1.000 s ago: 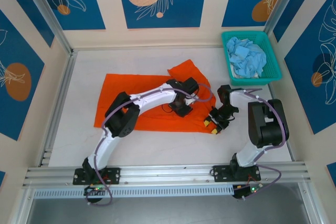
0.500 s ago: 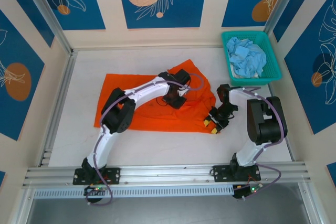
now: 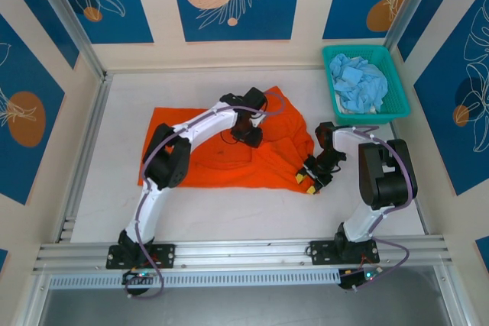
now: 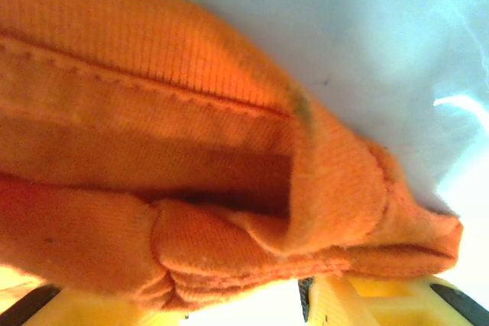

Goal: Fold and stack the t-shirts

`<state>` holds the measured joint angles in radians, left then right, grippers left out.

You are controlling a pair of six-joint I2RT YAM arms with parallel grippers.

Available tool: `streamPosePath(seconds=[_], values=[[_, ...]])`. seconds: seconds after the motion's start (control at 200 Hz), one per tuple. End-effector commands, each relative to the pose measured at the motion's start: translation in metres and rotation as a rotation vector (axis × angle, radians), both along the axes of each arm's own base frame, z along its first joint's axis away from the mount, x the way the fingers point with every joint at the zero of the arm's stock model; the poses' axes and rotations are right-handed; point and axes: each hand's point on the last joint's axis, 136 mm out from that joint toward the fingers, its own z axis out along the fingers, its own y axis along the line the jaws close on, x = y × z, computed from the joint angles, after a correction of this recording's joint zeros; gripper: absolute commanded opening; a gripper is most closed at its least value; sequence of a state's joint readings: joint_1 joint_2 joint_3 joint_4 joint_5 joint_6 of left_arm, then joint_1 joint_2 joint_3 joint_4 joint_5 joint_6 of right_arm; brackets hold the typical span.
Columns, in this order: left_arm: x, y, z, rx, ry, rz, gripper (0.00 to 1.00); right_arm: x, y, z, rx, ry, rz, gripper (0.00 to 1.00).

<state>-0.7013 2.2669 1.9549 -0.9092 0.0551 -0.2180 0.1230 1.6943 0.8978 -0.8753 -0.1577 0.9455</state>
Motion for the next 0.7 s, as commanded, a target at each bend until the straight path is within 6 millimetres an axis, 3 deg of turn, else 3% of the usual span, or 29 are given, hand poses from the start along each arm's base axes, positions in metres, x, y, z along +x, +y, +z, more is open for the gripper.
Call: streamPosePath(seconds=[0.0,0.045,0.175,0.35,0.455,0.56,0.695], values=[[0.005,0.032,-0.01,0.111,0.027,0.074,0.49,0.004,-0.006,-0.009,-0.042,-0.009,0.013,0.43],[0.008,0.044,-0.01,0.146,0.027,0.109,0.56,0.005,-0.008,-0.007,-0.051,-0.018,0.013,0.44],[0.014,0.092,-0.001,0.264,0.022,0.255,0.57,0.009,-0.013,0.002,-0.057,-0.051,0.006,0.45],[0.019,0.157,0.048,0.277,-0.074,0.499,0.63,0.016,-0.022,0.021,-0.085,-0.116,0.001,0.47],[0.005,0.185,0.07,0.191,-0.07,0.62,0.61,0.021,-0.024,0.036,-0.098,-0.185,-0.001,0.47],[-0.019,0.202,0.064,0.07,0.027,0.694,0.58,0.026,-0.016,0.051,-0.091,-0.284,0.011,0.46],[-0.049,0.216,0.037,-0.045,0.129,0.754,0.5,0.026,0.015,0.054,-0.007,-0.339,0.044,0.44]])
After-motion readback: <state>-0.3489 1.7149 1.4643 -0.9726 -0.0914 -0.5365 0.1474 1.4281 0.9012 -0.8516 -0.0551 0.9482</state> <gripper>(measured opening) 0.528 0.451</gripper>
